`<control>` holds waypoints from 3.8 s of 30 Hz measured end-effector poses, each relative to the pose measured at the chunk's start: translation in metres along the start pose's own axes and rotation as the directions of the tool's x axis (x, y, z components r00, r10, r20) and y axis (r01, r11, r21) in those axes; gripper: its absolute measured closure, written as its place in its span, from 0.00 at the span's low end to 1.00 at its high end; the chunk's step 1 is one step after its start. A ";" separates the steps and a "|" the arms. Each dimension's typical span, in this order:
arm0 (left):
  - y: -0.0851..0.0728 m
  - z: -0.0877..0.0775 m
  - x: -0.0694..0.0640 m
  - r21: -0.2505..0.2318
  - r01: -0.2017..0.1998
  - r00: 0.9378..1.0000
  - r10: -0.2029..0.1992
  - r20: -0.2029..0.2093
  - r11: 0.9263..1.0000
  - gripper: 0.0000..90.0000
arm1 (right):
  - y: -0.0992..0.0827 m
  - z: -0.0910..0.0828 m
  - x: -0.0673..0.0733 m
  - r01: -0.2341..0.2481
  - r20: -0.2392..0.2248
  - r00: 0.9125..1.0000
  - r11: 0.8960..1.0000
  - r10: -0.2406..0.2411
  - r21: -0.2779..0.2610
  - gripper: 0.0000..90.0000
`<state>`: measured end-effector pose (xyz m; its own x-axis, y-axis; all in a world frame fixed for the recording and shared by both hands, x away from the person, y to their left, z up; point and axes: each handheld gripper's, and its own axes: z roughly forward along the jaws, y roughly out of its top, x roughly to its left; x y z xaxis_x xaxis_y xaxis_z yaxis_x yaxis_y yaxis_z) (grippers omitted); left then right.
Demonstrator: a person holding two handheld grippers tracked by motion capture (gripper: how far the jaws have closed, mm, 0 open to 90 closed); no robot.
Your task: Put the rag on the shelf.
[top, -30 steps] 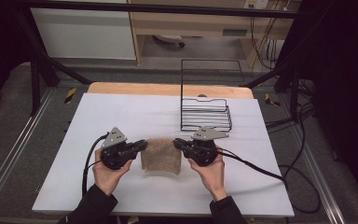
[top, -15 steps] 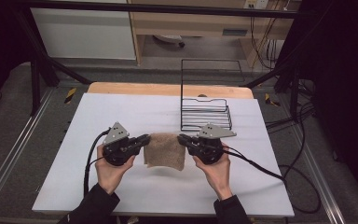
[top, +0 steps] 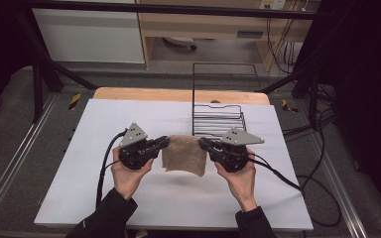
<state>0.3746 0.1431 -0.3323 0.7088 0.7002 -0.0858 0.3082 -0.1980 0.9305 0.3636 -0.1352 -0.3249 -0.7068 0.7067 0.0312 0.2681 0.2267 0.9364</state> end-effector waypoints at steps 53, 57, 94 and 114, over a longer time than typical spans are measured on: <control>0.088 0.039 -0.022 -0.175 -0.033 0.998 0.041 0.042 0.984 0.94 | 0.059 -0.054 -0.048 0.041 0.154 0.988 0.989 -0.019 -0.141 0.94; 0.093 0.041 -0.023 -0.190 -0.033 0.998 0.042 0.044 0.981 0.94 | 0.064 -0.056 -0.050 0.044 0.166 0.986 0.987 -0.018 -0.155 0.94; 0.152 0.053 -0.020 -0.283 -0.047 0.998 0.060 0.035 0.958 0.94 | 0.114 -0.067 -0.074 0.091 0.245 0.969 0.965 -0.028 -0.247 0.95; 0.194 0.064 -0.017 -0.308 -0.066 0.997 0.077 0.023 0.949 0.94 | 0.150 -0.070 -0.096 0.111 0.283 0.959 0.954 -0.029 -0.279 0.95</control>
<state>0.4626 0.0493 -0.1734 0.7446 0.6672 -0.0217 0.0499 -0.0231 0.9985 0.4258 -0.2155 -0.1632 -0.5000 0.8606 -0.0964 -0.0057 0.1081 0.9941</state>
